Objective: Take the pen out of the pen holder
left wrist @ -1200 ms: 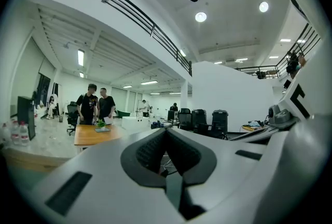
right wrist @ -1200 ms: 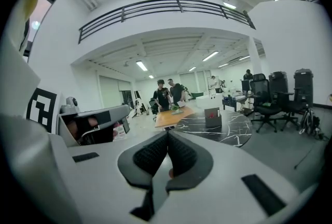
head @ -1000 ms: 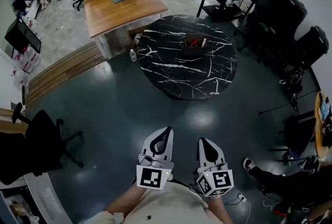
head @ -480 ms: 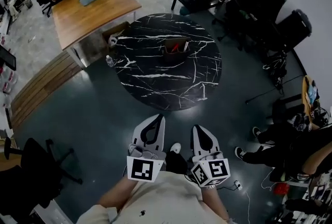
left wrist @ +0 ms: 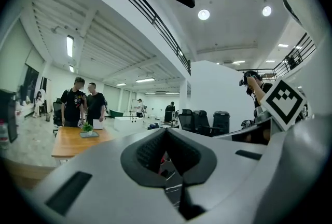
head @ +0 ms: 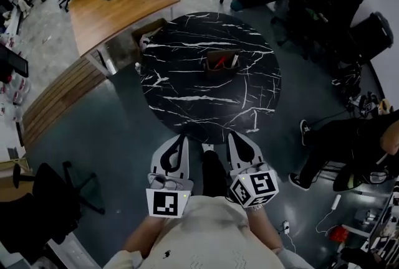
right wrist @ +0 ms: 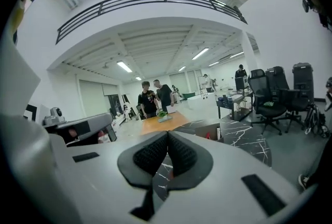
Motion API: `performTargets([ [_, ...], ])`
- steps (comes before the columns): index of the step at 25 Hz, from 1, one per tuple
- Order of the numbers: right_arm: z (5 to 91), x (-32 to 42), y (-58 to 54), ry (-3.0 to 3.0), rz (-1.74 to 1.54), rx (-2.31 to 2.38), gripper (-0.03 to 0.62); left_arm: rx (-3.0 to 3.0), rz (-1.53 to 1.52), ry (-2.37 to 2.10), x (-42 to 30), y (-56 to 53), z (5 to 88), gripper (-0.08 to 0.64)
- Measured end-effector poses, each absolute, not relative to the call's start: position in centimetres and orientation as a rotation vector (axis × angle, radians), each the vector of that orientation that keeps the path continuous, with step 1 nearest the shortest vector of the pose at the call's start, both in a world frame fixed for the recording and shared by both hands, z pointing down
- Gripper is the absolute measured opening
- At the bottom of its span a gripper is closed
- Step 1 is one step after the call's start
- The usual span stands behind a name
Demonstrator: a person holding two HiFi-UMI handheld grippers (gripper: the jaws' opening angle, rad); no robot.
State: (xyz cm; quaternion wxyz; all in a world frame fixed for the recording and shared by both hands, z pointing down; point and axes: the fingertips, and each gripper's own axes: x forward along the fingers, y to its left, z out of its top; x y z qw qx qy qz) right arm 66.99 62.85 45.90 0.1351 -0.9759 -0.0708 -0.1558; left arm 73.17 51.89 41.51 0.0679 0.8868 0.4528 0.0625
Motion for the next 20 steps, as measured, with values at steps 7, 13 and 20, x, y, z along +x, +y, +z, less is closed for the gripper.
performTargets([
  [7,49.2,76.2,71.7,-0.025,-0.548,-2.843,0.017,2.830,0.245,1.233,80.2,59.3,43.1,0.011],
  [13,54.1,82.8,78.8,-0.036,-0.734,-2.786,0.017,2.896,0.352,1.138,84.5,64.2,45.1,0.011],
  [20,62.0,89.5,83.5,-0.107,-0.901,-2.680,0.018,2.922,0.482,1.102,88.3,68.1,49.1,0.011],
])
